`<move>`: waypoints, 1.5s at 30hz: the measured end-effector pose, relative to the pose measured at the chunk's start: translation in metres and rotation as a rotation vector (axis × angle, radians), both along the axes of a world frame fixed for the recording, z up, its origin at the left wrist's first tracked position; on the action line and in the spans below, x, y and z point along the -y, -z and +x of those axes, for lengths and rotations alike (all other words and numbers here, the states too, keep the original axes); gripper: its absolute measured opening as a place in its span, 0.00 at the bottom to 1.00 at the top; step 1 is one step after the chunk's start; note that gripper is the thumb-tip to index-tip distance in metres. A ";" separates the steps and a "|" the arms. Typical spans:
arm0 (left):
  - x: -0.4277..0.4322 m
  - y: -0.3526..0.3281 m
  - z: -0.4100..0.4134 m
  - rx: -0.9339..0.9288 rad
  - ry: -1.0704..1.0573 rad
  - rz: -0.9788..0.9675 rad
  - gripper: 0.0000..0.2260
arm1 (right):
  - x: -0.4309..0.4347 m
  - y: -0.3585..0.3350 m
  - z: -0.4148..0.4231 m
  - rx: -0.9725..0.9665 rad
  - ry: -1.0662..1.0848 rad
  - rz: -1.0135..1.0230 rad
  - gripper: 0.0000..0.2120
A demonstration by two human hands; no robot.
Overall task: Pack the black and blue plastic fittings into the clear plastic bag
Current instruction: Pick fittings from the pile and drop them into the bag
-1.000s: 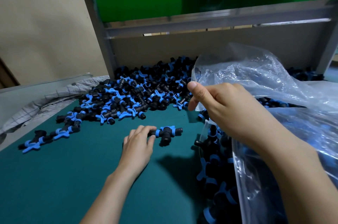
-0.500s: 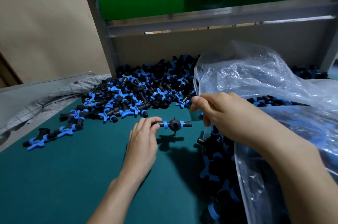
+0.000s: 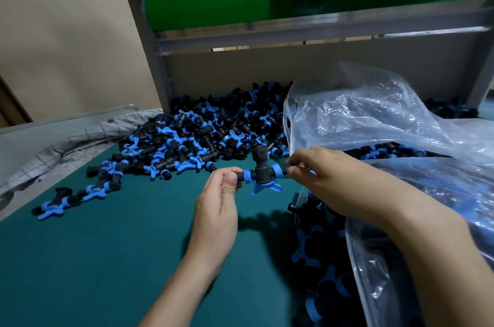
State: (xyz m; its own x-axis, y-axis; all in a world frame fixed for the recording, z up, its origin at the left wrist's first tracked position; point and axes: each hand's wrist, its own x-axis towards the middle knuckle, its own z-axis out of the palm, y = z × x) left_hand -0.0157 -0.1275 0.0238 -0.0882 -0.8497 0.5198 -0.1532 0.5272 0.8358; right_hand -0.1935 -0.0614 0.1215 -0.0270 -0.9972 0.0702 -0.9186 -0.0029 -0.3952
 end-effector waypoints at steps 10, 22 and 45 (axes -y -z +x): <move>-0.004 -0.003 -0.002 -0.041 0.015 0.014 0.15 | -0.001 0.000 -0.001 0.005 -0.014 0.001 0.09; -0.004 -0.003 0.001 -0.008 0.056 -0.026 0.08 | -0.004 0.000 -0.001 0.063 0.013 0.017 0.06; -0.005 -0.006 -0.003 -0.203 0.229 0.146 0.12 | -0.013 -0.014 -0.001 0.278 -0.047 -0.119 0.13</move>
